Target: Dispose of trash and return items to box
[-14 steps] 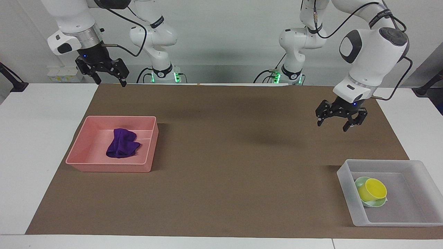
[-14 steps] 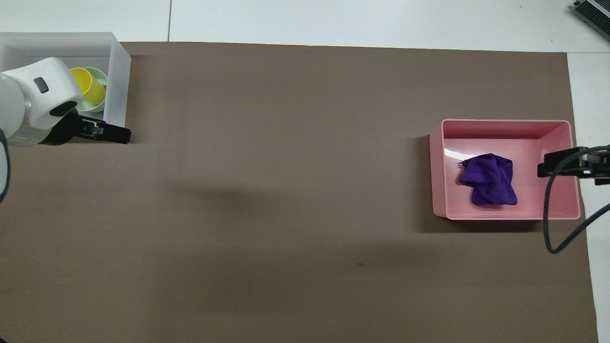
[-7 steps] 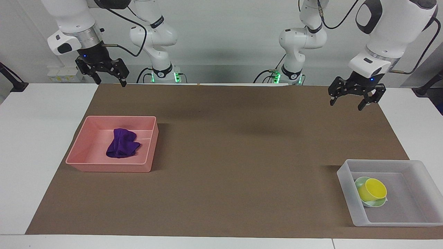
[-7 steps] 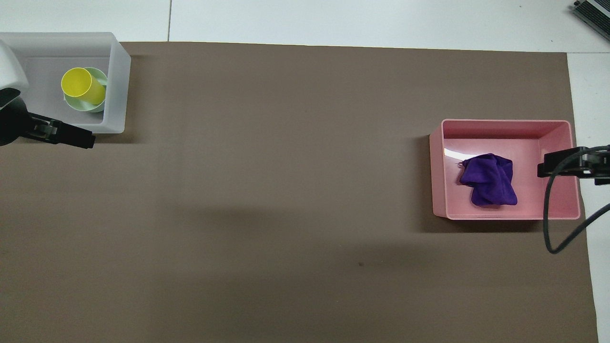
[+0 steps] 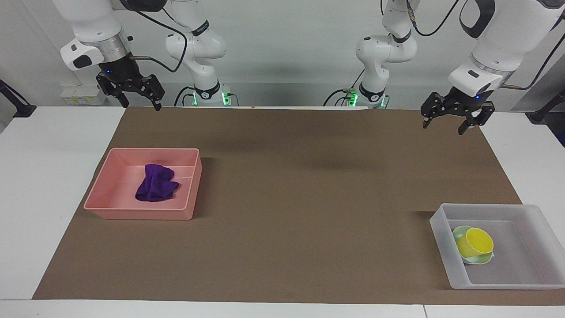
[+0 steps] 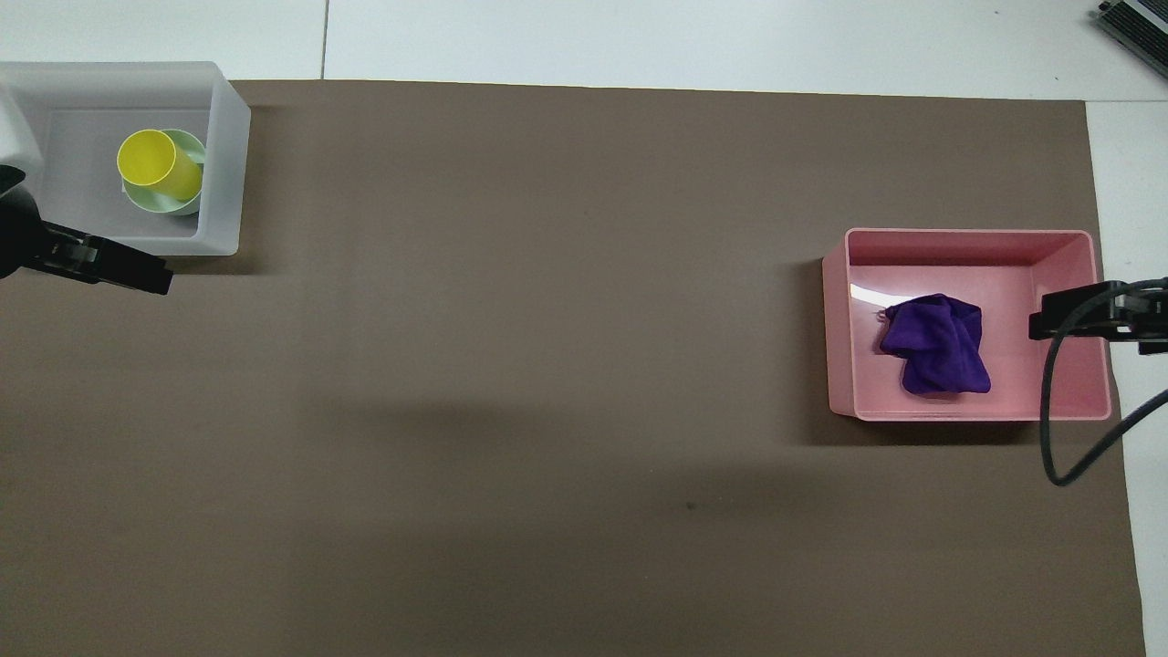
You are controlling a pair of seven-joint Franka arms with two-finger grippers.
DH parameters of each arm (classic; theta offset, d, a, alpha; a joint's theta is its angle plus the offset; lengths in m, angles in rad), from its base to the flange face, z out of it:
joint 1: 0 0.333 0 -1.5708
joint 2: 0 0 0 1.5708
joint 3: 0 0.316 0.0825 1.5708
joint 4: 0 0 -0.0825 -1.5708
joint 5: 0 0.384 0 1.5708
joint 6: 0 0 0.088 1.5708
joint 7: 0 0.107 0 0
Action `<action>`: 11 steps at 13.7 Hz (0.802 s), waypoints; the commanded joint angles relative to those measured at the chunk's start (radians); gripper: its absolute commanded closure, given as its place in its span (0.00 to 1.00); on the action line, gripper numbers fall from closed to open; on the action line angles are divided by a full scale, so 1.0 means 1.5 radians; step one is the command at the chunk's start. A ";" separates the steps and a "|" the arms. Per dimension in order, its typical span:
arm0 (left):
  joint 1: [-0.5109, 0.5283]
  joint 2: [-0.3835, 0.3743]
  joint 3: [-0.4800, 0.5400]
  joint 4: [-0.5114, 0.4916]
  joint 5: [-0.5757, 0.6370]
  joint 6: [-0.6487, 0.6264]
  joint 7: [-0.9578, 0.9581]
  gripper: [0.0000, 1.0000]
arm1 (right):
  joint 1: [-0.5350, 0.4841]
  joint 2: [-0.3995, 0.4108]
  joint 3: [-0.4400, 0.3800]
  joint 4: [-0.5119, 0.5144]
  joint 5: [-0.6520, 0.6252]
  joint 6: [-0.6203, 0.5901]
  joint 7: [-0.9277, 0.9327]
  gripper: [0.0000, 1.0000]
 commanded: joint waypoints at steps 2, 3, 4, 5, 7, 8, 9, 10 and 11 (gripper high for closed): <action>0.006 -0.014 0.000 -0.023 0.011 -0.005 -0.068 0.00 | -0.006 -0.015 0.004 -0.014 0.002 -0.007 -0.003 0.00; 0.007 -0.014 0.000 -0.024 0.011 -0.004 -0.067 0.00 | -0.006 -0.015 0.004 -0.014 0.002 -0.007 -0.003 0.00; 0.007 -0.015 0.000 -0.026 0.012 -0.006 -0.067 0.00 | -0.006 -0.015 0.004 -0.014 0.002 -0.007 -0.003 0.00; 0.008 -0.015 0.000 -0.026 0.012 -0.005 -0.067 0.00 | -0.006 -0.015 0.004 -0.014 0.002 -0.007 -0.003 0.00; 0.008 -0.015 0.000 -0.025 0.012 -0.004 -0.067 0.00 | -0.006 -0.015 0.004 -0.014 0.002 -0.007 -0.003 0.00; 0.008 -0.015 0.000 -0.026 0.012 -0.005 -0.067 0.00 | -0.006 -0.015 0.004 -0.014 0.002 -0.006 -0.003 0.00; 0.008 -0.015 0.001 -0.026 0.013 -0.006 -0.066 0.00 | -0.006 -0.015 0.004 -0.014 0.002 -0.006 -0.003 0.00; 0.008 -0.015 0.001 -0.025 0.018 -0.004 -0.066 0.00 | -0.006 -0.015 0.004 -0.014 0.002 -0.007 -0.003 0.00; 0.007 -0.015 0.000 -0.025 0.036 -0.002 -0.065 0.00 | -0.006 -0.015 0.004 -0.014 0.002 -0.007 -0.003 0.00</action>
